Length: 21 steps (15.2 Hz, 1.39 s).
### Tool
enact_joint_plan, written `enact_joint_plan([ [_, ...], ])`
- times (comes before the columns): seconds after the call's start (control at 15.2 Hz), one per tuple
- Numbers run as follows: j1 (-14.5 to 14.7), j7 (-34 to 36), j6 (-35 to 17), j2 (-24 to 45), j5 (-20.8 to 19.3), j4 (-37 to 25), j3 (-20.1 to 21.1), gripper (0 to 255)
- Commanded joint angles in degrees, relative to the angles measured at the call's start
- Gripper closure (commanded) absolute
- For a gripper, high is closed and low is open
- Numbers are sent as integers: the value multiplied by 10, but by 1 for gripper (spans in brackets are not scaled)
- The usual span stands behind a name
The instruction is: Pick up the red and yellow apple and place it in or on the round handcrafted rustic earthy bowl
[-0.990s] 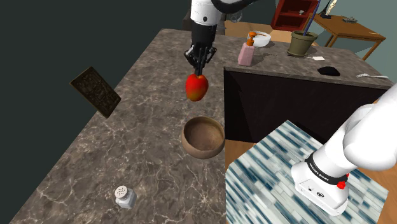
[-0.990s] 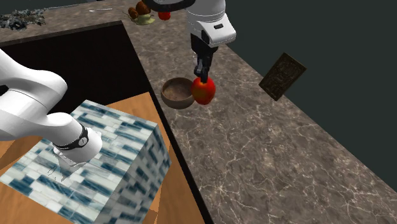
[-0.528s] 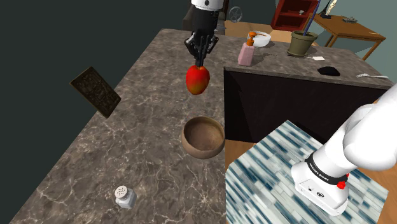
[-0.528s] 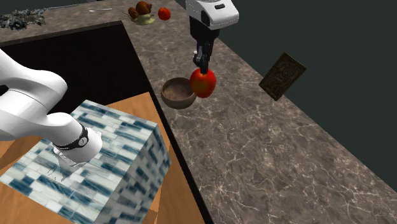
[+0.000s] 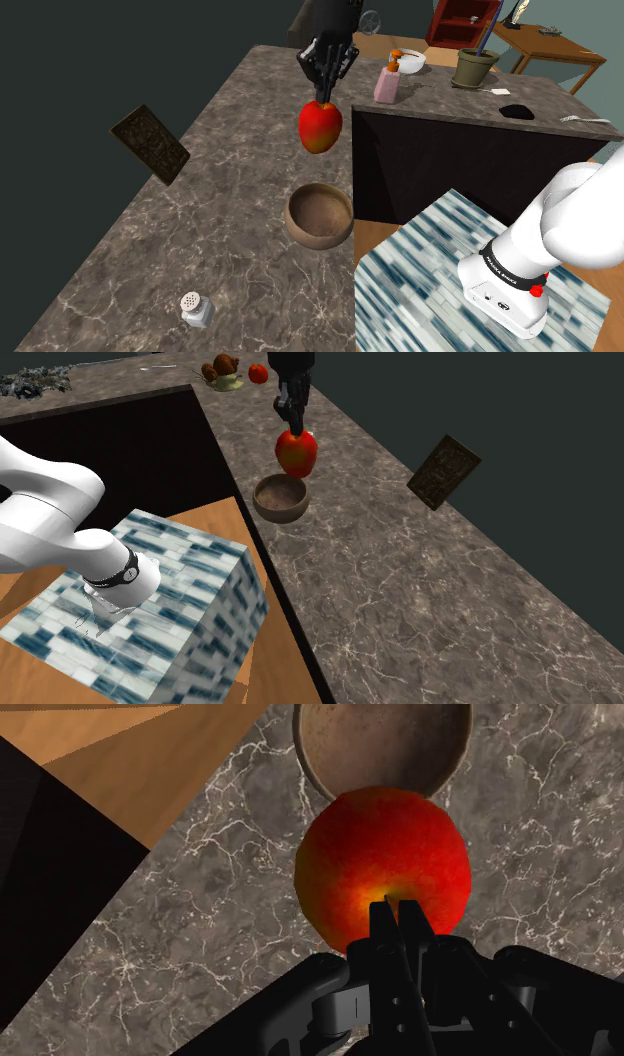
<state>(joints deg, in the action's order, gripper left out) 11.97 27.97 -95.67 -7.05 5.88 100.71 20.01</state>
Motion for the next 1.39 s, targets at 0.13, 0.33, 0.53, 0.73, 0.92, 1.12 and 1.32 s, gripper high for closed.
enact_joint_plan([
  [0.13,17,36,28,-41,16,8,18,255],
  [0.33,31,66,53,-67,28,4,33,255],
  [0.53,31,63,30,-74,31,34,33,255],
  [0.73,32,60,7,-79,33,62,34,255],
  [0.92,33,57,-16,-83,35,89,34,255],
  [1.12,34,55,-39,-86,37,115,35,255],
  [1.32,35,53,-62,-88,39,139,37,255],
])
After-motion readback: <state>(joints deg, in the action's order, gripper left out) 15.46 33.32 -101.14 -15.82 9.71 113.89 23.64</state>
